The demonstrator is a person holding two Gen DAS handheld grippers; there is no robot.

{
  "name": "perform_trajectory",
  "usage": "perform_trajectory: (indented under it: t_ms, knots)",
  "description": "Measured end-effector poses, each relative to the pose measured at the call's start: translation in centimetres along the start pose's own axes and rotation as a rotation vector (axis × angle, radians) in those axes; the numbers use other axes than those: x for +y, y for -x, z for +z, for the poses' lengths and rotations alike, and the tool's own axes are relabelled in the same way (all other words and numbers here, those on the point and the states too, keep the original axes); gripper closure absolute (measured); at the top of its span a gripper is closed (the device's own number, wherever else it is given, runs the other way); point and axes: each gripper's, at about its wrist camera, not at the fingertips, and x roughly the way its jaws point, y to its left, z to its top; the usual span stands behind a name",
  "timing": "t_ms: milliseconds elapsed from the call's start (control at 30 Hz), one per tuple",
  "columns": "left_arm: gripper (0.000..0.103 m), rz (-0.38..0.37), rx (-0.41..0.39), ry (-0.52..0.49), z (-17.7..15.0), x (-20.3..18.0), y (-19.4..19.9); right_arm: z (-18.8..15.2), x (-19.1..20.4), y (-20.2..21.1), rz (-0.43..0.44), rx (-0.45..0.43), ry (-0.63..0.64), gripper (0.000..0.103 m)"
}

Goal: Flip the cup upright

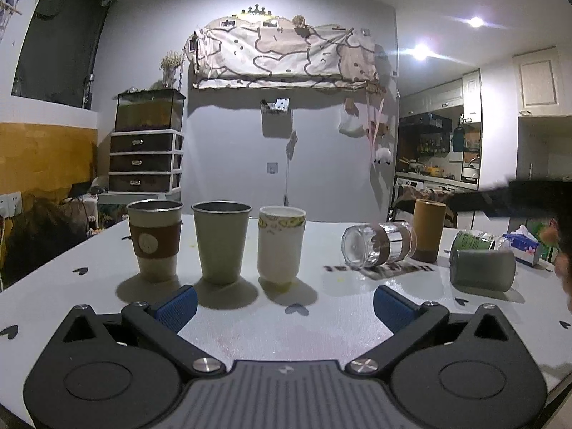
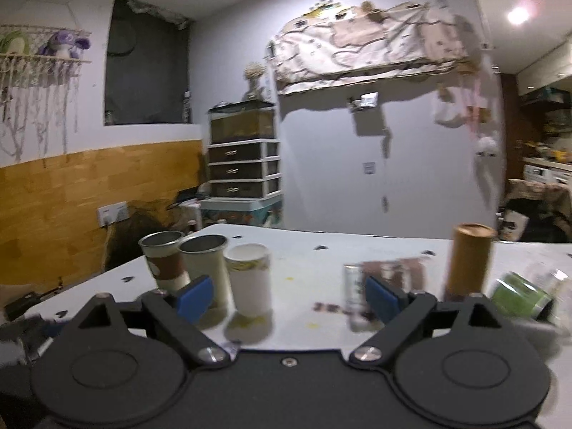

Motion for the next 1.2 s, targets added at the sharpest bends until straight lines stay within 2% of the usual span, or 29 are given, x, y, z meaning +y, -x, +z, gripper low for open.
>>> perform_trajectory:
  t_ms: [267, 467, 833, 1200]
  knots:
    - [0.000, -0.014, -0.006, -0.013, -0.2, -0.8, 0.6, -3.1, -0.7, 3.6, -0.072, -0.023, -0.009, 0.000]
    - [0.000, -0.020, -0.023, -0.035, -0.4, -1.4, 1.4, -5.5, 0.7, 5.6, -0.125, -0.070, 0.056, 0.000]
    - [0.000, -0.003, -0.032, -0.043, -0.4, -1.7, 2.2, -5.9, 1.5, 6.4, -0.154, -0.104, 0.070, 0.000]
    - [0.000, 0.012, -0.029, -0.044, -0.4, -1.5, 2.1, -6.3, 1.4, 6.1, -0.171, -0.089, 0.064, 0.000]
